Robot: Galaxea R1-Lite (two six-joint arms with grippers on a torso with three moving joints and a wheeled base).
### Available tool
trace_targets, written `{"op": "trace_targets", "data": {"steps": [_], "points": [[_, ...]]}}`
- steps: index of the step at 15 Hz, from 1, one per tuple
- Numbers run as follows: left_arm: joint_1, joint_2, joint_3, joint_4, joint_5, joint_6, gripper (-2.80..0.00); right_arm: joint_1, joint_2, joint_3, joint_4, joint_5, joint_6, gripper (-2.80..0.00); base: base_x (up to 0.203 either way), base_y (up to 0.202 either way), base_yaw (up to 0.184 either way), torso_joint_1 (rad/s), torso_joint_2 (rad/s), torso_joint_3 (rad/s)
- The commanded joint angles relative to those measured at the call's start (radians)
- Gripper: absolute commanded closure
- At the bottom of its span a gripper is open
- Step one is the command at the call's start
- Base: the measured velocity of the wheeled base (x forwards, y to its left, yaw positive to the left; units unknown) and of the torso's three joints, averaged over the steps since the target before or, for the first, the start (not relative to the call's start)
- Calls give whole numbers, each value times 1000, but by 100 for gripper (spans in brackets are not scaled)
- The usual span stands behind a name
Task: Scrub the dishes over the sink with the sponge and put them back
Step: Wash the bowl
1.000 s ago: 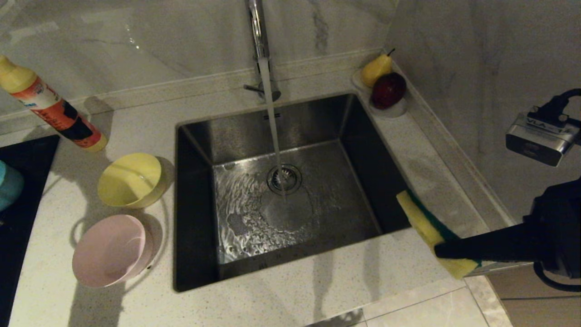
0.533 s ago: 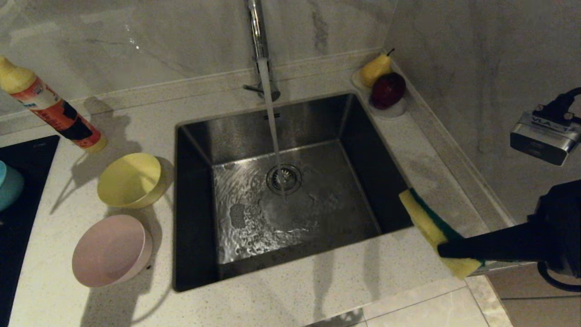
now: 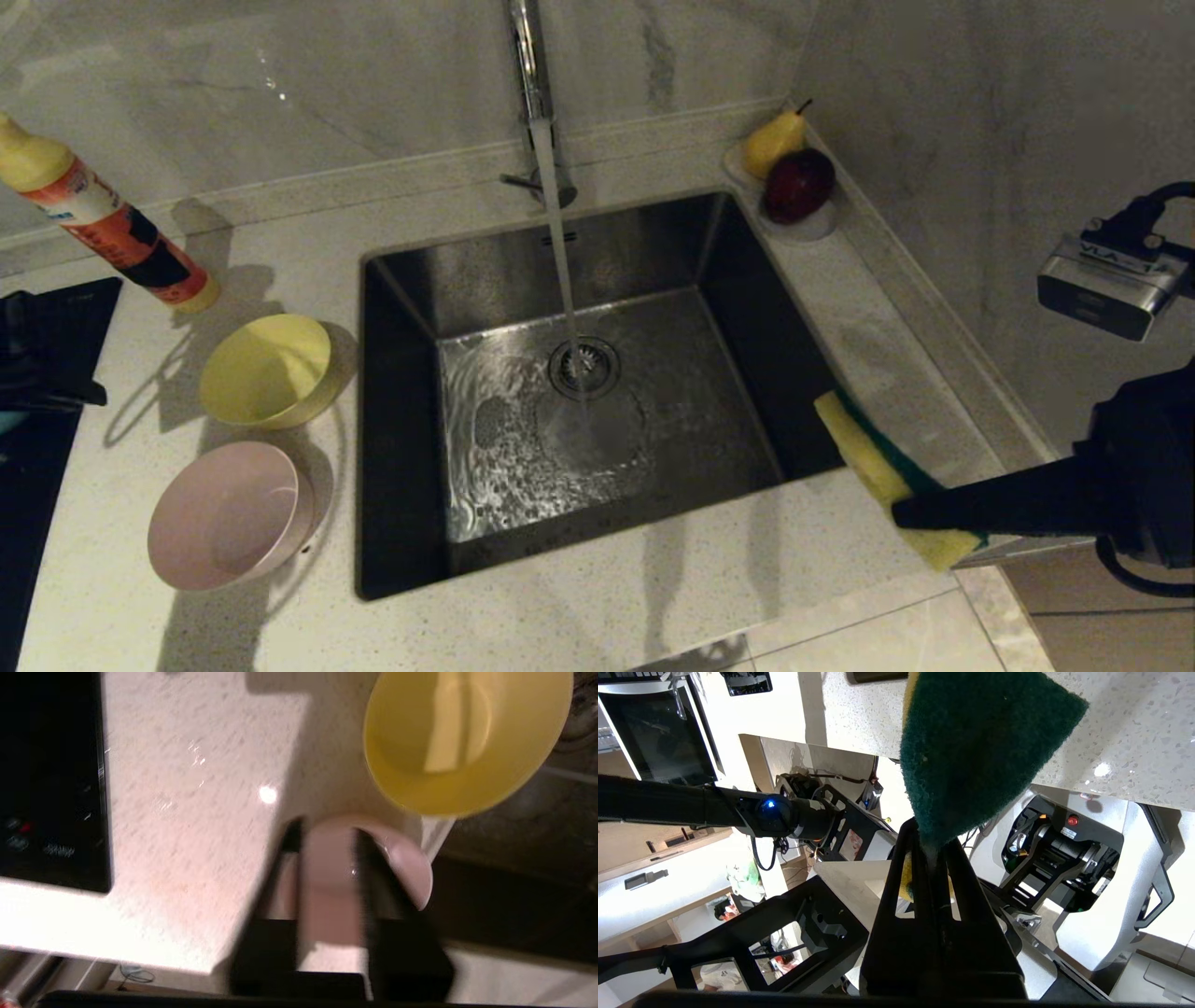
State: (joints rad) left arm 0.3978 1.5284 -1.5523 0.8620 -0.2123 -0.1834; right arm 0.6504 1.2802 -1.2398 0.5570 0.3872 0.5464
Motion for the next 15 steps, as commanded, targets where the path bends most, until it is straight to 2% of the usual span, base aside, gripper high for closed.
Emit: {"op": "trace_targets", "data": {"steps": [1, 7, 15], "points": [[-10, 60, 1, -30, 3, -19, -280, 0, 8, 2, 3, 2, 3, 0, 0, 0, 0, 0, 0, 0], [-19, 122, 8, -54, 13, -21, -280, 0, 14, 2, 4, 1, 1, 0, 0, 0, 0, 0, 0, 0], [-46, 191, 11, -83, 68, -22, -280, 0, 18, 2, 1, 1, 1, 0, 0, 0, 0, 0, 0, 0]]}}
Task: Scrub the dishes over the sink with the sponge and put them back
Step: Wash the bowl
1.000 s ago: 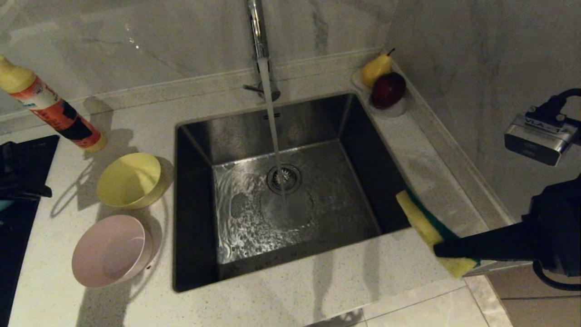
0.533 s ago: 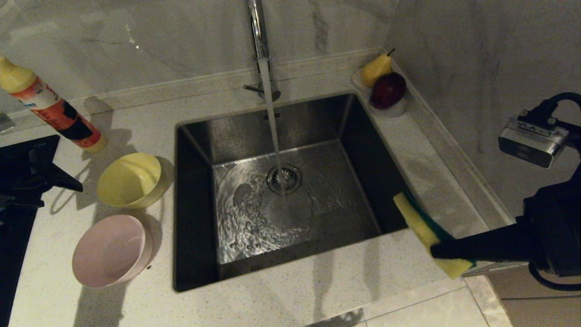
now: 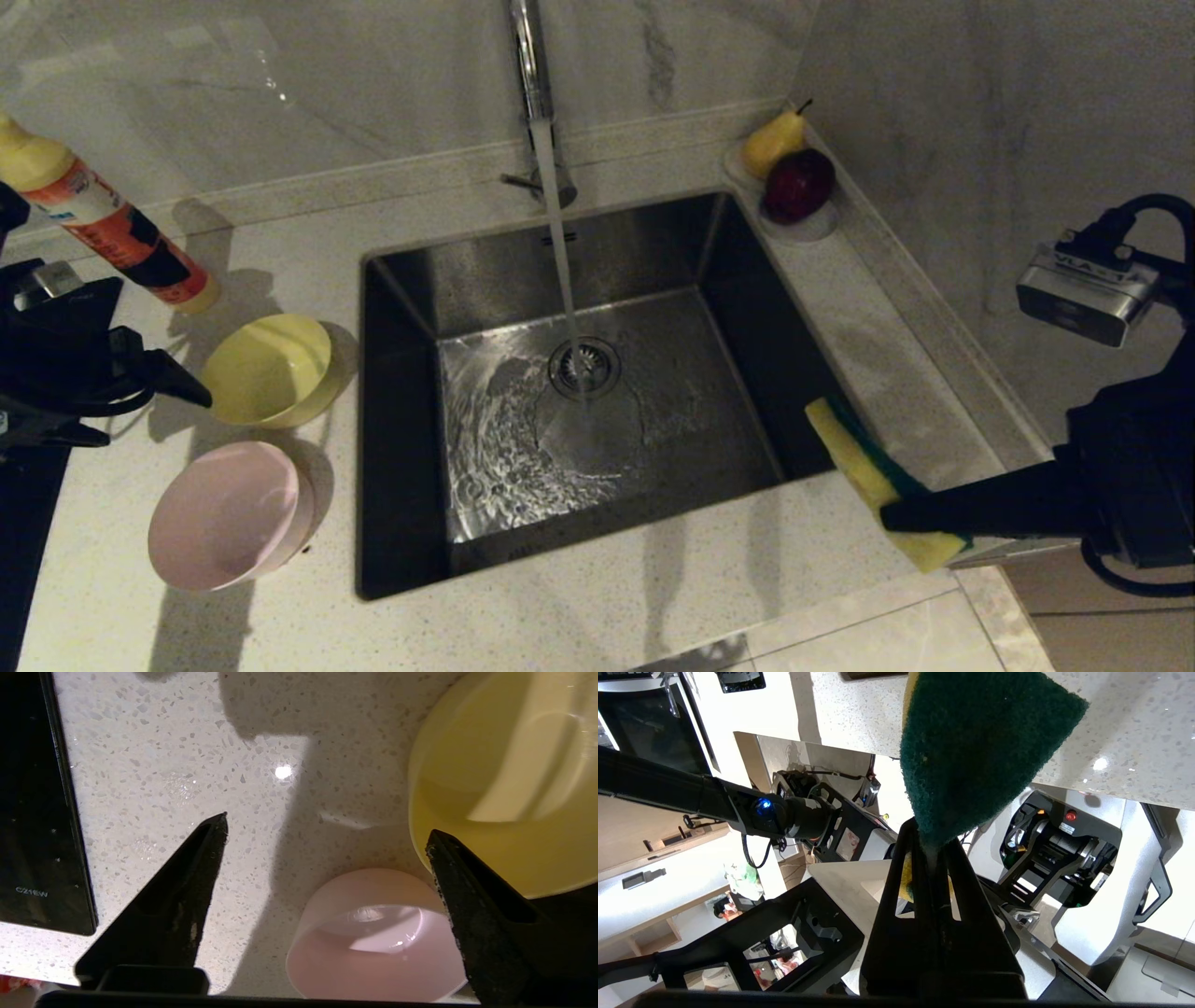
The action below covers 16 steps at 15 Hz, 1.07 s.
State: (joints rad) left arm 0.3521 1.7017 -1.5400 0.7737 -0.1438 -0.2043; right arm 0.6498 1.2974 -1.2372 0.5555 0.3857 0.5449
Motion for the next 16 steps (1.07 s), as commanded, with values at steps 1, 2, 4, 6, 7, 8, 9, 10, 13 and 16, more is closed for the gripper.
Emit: {"op": "trace_targets", "data": {"steps": [1, 2, 4, 6, 7, 8, 9, 10, 13, 16], "points": [[-1, 20, 0, 4, 0, -2, -280, 1, 2, -1, 3, 1, 3, 0, 0, 0, 0, 0, 0, 0], [-1, 31, 0, -6, 0, -4, -280, 1, 3, -1, 3, 1, 3, 0, 0, 0, 0, 0, 0, 0], [-1, 51, 3, -43, 12, -7, -280, 1, 2, -2, 1, 1, 3, 0, 0, 0, 0, 0, 0, 0], [-2, 58, -2, -71, 20, -27, -280, 1, 2, 1, 1, 2, 3, 0, 0, 0, 0, 0, 0, 0], [-5, 59, -5, -73, 20, -33, -280, -1, 3, 1, 1, 1, 3, 0, 0, 0, 0, 0, 0, 0], [-7, 59, -5, -73, 20, -33, -280, -1, 3, 1, 1, 1, 1, 0, 0, 0, 0, 0, 0, 0], [-7, 59, -3, -74, 20, -33, -280, -1, 2, 1, 1, 1, 1, 0, 0, 0, 0, 0, 0, 0], [-7, 61, 0, -76, 21, -33, -280, -1, 2, 1, 1, 1, 1, 0, 0, 0, 0, 0, 0, 0], [-7, 81, 8, -78, 37, -33, -280, -1, 2, 10, -2, 1, 1, 0, 0, 0, 0, 0, 0, 0], [-7, 95, 50, -155, 121, -39, -280, -1, 3, 10, -2, 4, 3, 0, 0, 0, 0, 0, 0, 0]]}}
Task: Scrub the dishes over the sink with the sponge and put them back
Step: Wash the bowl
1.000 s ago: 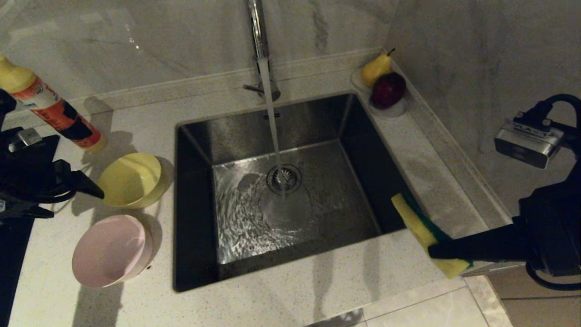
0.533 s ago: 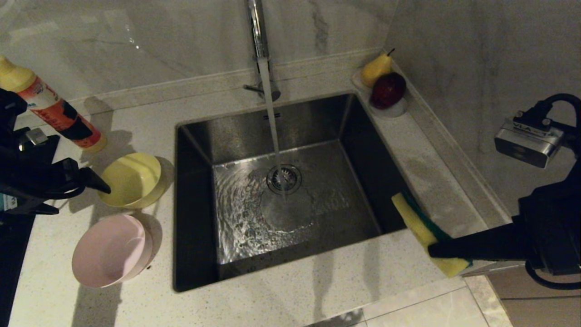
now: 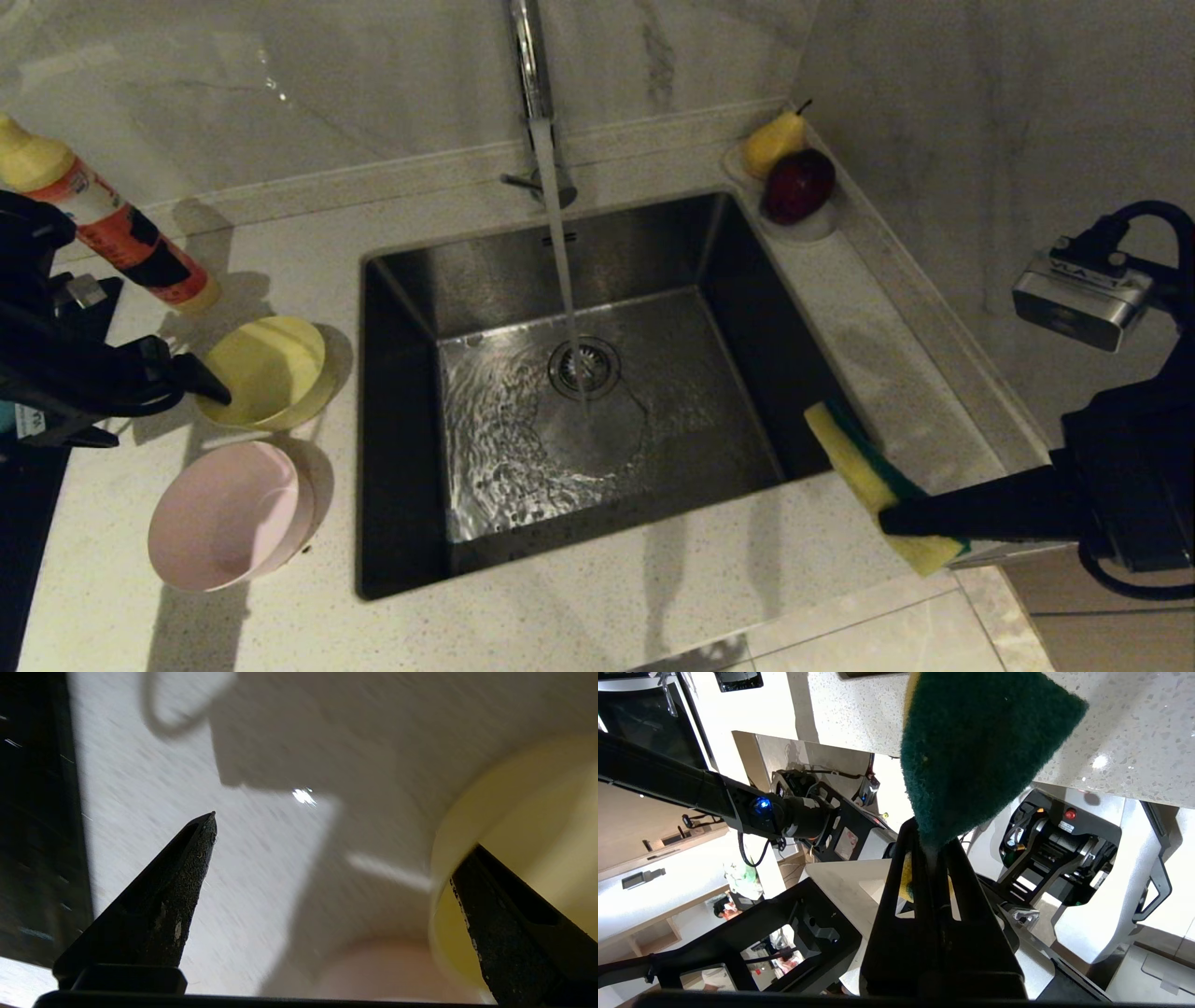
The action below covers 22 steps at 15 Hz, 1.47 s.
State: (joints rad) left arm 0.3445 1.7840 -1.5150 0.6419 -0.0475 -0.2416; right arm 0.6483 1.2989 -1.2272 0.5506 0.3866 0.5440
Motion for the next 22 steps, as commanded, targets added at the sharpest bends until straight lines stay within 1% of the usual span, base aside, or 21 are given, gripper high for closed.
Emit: {"op": "trace_targets", "data": {"steps": [1, 3, 7, 13, 15, 16, 18, 20, 22], "points": [[1, 14, 47, -60, 53, -1, -280, 2, 2, -1, 2, 3, 4, 0, 0, 0, 0, 0, 0, 0], [2, 10, 70, -106, 73, -1, -280, 2, 2, -6, 3, 3, 4, 0, 0, 0, 0, 0, 0, 0], [12, 3, 72, -98, 76, 5, -280, 2, -6, -8, 3, 5, 5, 0, 0, 0, 0, 0, 0, 0], [91, 11, 50, -96, 65, 1, -280, 2, 2, -6, 5, 5, 5, 0, 0, 0, 0, 0, 0, 0], [102, 12, 49, -97, 61, -2, -280, 2, 3, -9, 3, 5, 5, 0, 0, 0, 0, 0, 0, 0], [102, 12, 51, -96, 50, -6, -280, 4, 3, -9, 5, 6, 5, 0, 0, 0, 0, 0, 0, 0], [102, 15, 59, -75, -7, -16, -280, 5, 3, -11, 5, 6, 5, 0, 0, 0, 0, 0, 0, 0], [102, 35, 48, -51, -48, -60, -280, 5, -2, -11, 5, 5, 7, 0, 0, 0, 0, 0, 0, 0], [107, 49, 33, -48, -74, -97, -280, 5, -7, -12, 6, 5, 7, 0, 0, 0, 0, 0, 0, 0]]}}
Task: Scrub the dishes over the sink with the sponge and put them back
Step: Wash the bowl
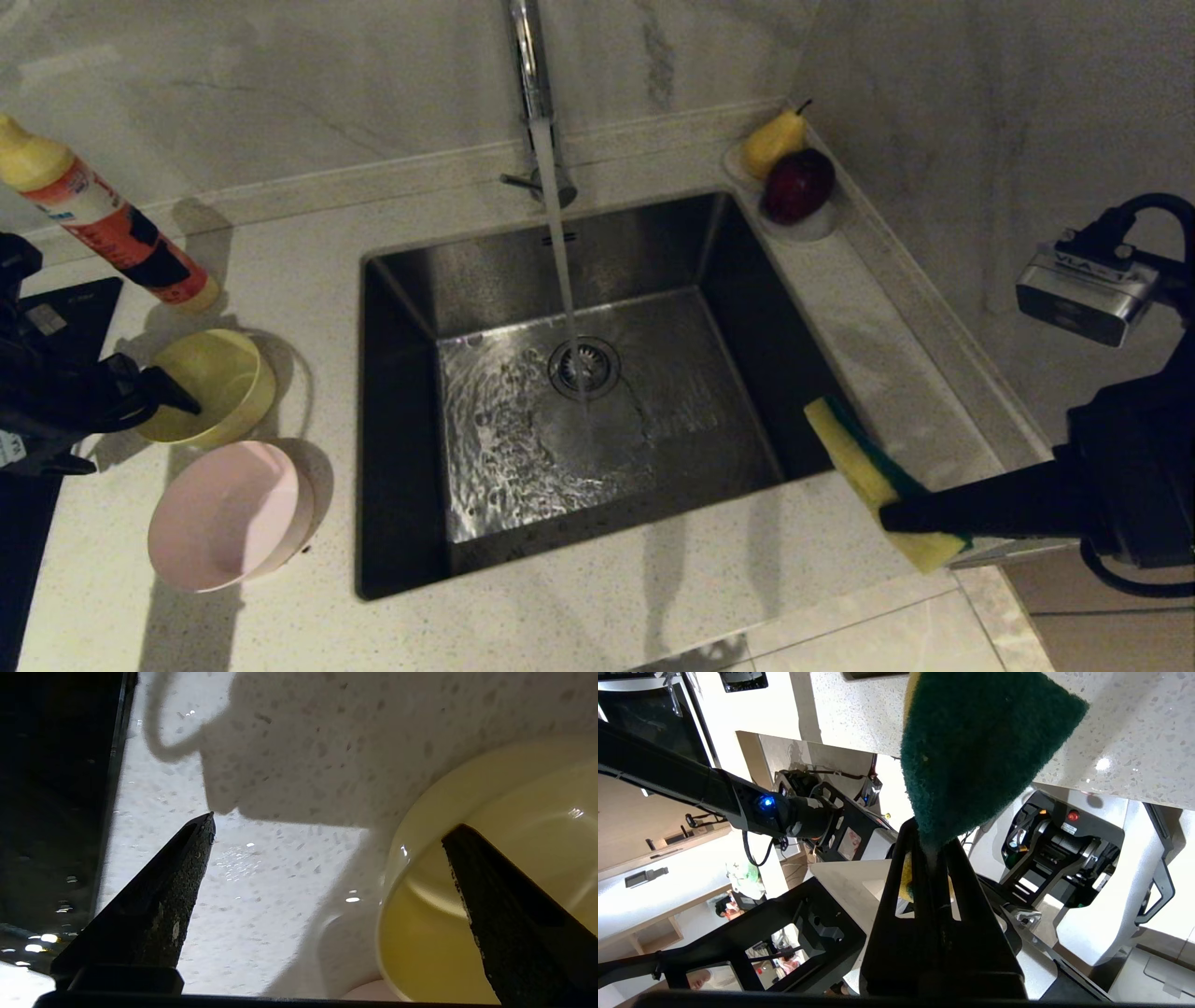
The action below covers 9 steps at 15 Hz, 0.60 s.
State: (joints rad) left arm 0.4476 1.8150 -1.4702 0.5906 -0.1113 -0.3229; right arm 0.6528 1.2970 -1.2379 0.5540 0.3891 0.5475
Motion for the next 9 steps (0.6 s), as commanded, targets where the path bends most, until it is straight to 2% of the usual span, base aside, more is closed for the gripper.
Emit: {"op": "trace_targets", "data": {"steps": [1, 3, 8, 9], "points": [[12, 19, -21, 6, -38, -30, -280, -1, -6, -2, 4, 2, 3, 0, 0, 0, 0, 0, 0, 0], [23, 22, -41, 15, -67, -40, -280, -1, -7, -2, 6, 2, 3, 0, 0, 0, 0, 0, 0, 0], [39, 26, -79, 47, -70, -39, -280, 1, -4, -2, 3, 2, 3, 0, 0, 0, 0, 0, 0, 0], [39, 26, -81, 52, -70, -38, 0, 1, -4, -2, 3, 2, 3, 0, 0, 0, 0, 0, 0, 0]]}}
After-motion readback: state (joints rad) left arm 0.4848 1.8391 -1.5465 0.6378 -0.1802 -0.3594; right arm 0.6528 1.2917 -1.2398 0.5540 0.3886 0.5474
